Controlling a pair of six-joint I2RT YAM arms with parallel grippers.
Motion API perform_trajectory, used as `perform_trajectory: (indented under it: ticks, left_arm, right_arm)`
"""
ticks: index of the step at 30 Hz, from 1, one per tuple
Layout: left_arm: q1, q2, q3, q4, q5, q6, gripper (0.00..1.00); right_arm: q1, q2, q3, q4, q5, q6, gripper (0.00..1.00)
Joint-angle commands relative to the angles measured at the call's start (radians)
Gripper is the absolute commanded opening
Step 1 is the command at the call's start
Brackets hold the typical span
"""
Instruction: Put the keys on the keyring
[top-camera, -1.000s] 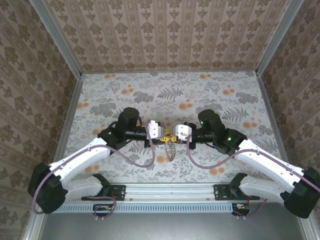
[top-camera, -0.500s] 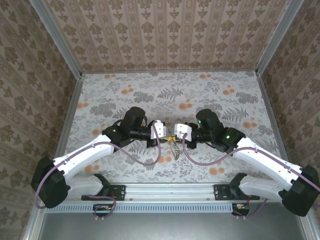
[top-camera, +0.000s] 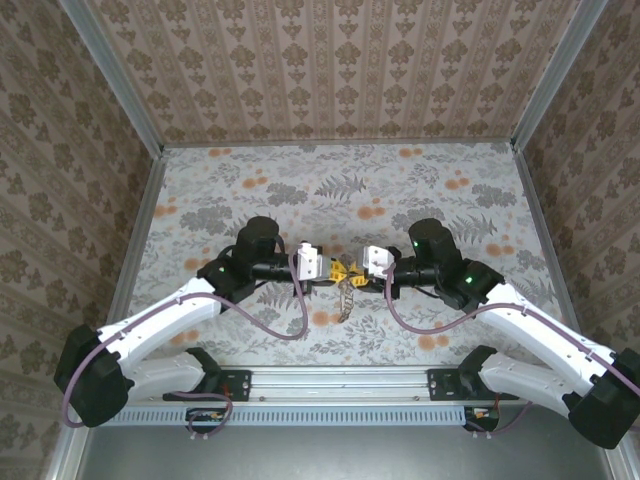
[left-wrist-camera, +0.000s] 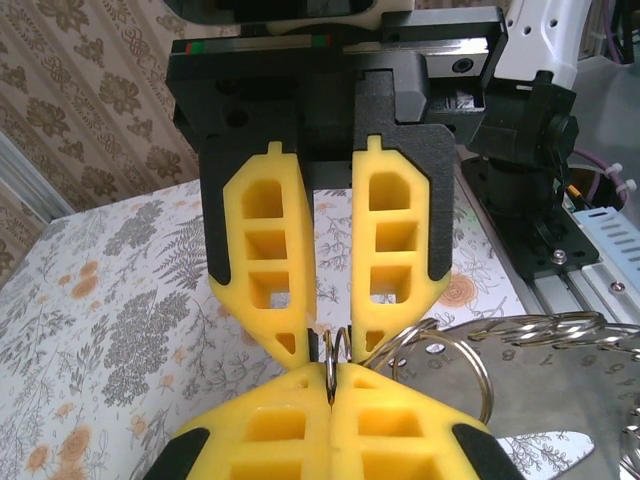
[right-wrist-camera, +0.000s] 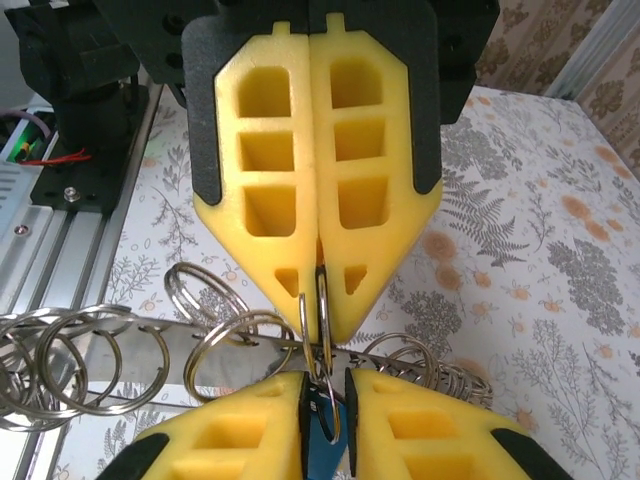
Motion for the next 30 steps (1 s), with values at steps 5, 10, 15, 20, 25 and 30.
perform_trajectory:
  ticks: [5, 10, 15, 20, 25, 30]
  left_arm:
    - [-0.001, -0.003, -0.014, 0.114, 0.075, -0.043, 0.0]
    - [-0.001, 0.002, -0.021, 0.156, 0.081, -0.066, 0.0]
    - [-0.002, 0.013, -0.031, 0.178, 0.091, -0.082, 0.0]
    - [-0.002, 0.029, -0.026, 0.161, 0.088, -0.075, 0.0]
    - [-0.001, 0.048, -0.013, 0.119, 0.077, -0.068, 0.0]
    - [0.0, 0.05, 0.005, 0.055, 0.041, -0.067, 0.07]
  right_arm:
    - [-0.004, 0.003, 0.009, 0.034, -0.071, 0.024, 0.1]
    - [-0.004, 0.017, 0.003, 0.049, -0.069, 0.033, 0.23]
    - [-0.004, -0.018, -0.024, 0.12, -0.085, 0.061, 0.24]
    - [-0.004, -0.019, -0.015, 0.108, -0.11, 0.053, 0.14]
    - [-0.002, -0.017, -0.002, 0.075, -0.108, 0.016, 0.05]
    - [-0.002, -0.022, 0.009, 0.019, -0.074, -0.025, 0.0]
